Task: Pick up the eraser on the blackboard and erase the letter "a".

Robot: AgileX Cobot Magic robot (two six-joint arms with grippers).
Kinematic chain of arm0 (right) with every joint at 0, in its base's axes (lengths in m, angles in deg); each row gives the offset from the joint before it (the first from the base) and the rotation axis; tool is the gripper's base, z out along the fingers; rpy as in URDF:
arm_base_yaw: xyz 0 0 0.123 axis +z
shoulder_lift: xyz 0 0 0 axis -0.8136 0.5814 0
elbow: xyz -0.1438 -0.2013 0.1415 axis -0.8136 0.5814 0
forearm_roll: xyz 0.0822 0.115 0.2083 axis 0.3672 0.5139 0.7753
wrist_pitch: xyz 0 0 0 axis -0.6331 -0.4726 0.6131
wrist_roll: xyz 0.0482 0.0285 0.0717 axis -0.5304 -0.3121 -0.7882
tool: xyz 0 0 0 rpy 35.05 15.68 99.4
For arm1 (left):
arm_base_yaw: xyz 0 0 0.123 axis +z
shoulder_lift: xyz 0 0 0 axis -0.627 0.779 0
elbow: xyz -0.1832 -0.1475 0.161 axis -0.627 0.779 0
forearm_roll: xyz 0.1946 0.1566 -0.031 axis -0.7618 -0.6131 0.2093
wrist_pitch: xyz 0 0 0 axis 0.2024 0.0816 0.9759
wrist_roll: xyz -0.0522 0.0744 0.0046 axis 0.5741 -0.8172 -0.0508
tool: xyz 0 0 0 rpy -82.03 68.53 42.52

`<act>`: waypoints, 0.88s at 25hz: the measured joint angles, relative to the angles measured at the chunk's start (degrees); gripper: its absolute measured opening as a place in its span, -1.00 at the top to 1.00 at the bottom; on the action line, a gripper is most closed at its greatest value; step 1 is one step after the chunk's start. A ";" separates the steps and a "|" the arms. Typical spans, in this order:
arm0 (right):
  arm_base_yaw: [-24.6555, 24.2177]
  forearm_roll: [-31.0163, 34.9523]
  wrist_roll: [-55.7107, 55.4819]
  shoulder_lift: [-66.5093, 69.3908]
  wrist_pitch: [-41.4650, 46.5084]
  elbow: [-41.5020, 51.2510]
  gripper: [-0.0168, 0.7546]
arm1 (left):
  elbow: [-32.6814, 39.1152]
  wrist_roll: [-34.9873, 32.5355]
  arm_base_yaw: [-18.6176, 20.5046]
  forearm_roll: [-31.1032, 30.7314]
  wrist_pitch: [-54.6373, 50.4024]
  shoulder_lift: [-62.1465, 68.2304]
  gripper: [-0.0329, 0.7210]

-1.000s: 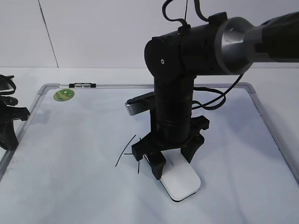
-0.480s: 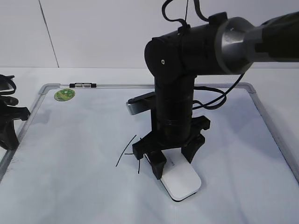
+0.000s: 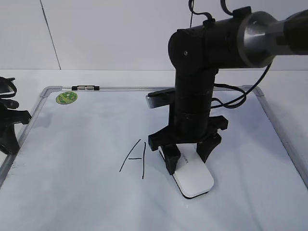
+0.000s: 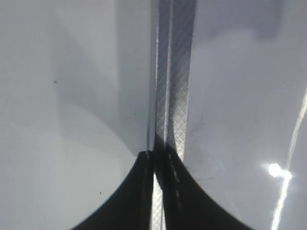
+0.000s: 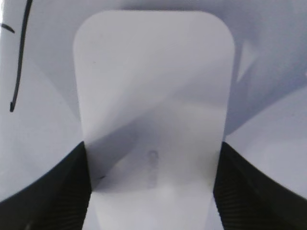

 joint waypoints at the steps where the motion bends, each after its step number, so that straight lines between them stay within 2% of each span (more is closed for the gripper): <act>1: -0.03 0.00 0.00 0.00 0.00 0.00 -0.42 | 0.00 0.00 0.00 0.00 0.00 0.00 0.87; 10: -1.30 -2.80 0.00 -0.36 -0.10 -3.22 -0.42 | 0.00 0.00 0.00 0.00 0.00 0.00 0.87; 15: -1.48 -3.29 0.00 -5.53 -0.10 -6.77 -0.42 | 0.00 0.00 0.00 0.00 -0.04 0.00 0.87; 22: -2.89 -8.14 -2.42 -11.44 0.08 -7.04 -0.42 | 0.00 0.00 0.00 0.00 -0.04 0.00 0.87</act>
